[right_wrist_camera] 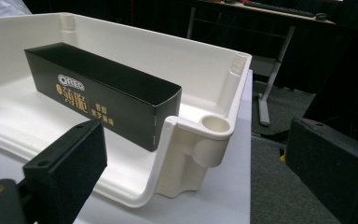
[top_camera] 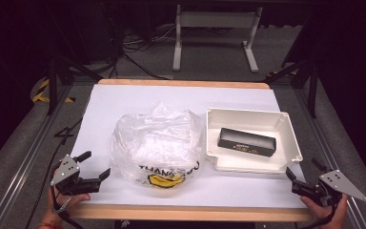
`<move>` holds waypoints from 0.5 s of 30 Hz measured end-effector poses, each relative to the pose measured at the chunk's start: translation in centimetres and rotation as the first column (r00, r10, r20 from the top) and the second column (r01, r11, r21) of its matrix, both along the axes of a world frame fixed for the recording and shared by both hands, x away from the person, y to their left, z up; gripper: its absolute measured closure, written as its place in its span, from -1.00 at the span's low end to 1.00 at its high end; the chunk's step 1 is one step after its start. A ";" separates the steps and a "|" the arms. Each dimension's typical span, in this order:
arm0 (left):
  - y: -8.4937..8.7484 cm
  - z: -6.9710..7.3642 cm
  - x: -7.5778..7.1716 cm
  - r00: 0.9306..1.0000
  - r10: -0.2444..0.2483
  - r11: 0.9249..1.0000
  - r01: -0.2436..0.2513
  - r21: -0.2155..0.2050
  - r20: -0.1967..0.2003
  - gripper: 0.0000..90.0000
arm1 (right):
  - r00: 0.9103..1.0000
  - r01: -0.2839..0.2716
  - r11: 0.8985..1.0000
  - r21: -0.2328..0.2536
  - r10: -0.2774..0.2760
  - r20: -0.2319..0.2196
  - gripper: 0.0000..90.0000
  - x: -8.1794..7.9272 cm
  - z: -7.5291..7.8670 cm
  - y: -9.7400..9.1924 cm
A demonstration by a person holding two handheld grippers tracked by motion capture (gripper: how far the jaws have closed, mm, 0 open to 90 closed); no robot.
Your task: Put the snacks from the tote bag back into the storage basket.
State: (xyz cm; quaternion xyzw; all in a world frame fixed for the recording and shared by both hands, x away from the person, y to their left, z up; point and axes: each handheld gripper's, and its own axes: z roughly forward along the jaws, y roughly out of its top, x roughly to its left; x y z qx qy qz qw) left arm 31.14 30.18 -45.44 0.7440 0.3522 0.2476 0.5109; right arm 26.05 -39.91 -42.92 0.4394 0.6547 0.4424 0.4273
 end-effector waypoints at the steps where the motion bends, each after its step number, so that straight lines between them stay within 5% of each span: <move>1: 0.0 -0.1 0.0 1.000 0.003 1.000 -0.003 0.005 -0.001 -0.86 | 1.000 -0.002 1.000 0.002 0.002 -0.003 -0.86 0.0 0.0 0.0; 15: 0.0 0.1 -0.1 1.000 0.010 1.000 -0.010 -0.001 0.016 -0.85 | 1.000 0.007 1.000 -0.022 -0.007 -0.005 -0.86 0.0 -0.4 0.0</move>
